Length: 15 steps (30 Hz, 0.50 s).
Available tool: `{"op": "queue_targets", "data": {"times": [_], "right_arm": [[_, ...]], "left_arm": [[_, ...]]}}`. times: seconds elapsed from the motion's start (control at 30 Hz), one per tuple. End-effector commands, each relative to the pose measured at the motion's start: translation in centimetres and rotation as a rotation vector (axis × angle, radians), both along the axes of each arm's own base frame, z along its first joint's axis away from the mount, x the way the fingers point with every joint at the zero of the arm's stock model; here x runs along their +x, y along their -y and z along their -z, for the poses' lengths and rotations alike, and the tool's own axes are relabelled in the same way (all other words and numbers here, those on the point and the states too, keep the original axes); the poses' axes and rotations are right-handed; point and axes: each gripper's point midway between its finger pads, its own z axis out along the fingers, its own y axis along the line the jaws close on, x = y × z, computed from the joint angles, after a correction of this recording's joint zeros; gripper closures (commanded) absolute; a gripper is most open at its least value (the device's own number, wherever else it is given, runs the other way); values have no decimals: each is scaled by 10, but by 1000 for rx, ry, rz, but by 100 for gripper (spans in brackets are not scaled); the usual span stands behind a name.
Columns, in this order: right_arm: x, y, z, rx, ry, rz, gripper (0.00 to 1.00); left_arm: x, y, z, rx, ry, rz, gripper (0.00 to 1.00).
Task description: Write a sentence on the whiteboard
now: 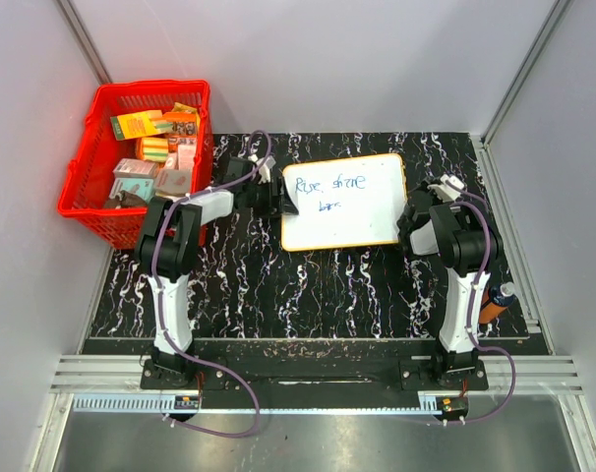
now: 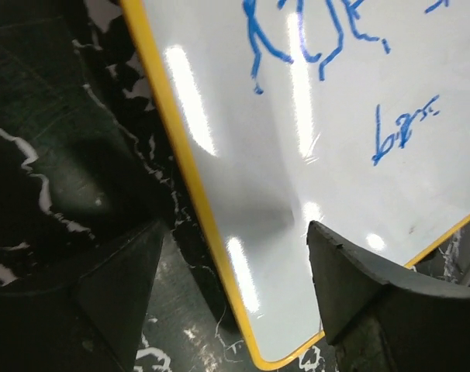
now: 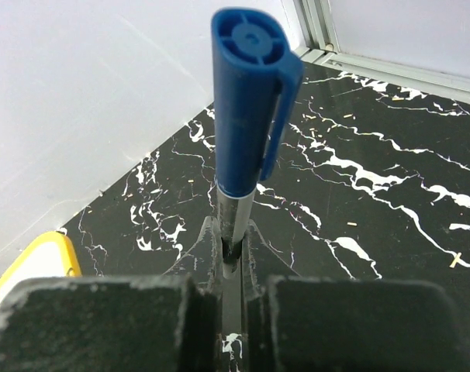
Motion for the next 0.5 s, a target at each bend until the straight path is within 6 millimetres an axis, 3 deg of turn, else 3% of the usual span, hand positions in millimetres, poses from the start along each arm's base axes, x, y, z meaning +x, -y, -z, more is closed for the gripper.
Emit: {"op": "queue_targets", "data": {"times": [0.0,0.17,0.27,0.47], "right_arm": [[-6,8,-27,59,184,33,100],[-6,9,-29,62,189,31,100],[-6,10,-28,68,192,30,100],[-7,13,-26,82,197,30,100]], "left_arm": [[3,25,-15,-159,34,76,23],[2,42,-36,-272,84,139,33],[-2,49,-56,-345,139,174,44],[-11,57,-102,-439,258,238,56]]}}
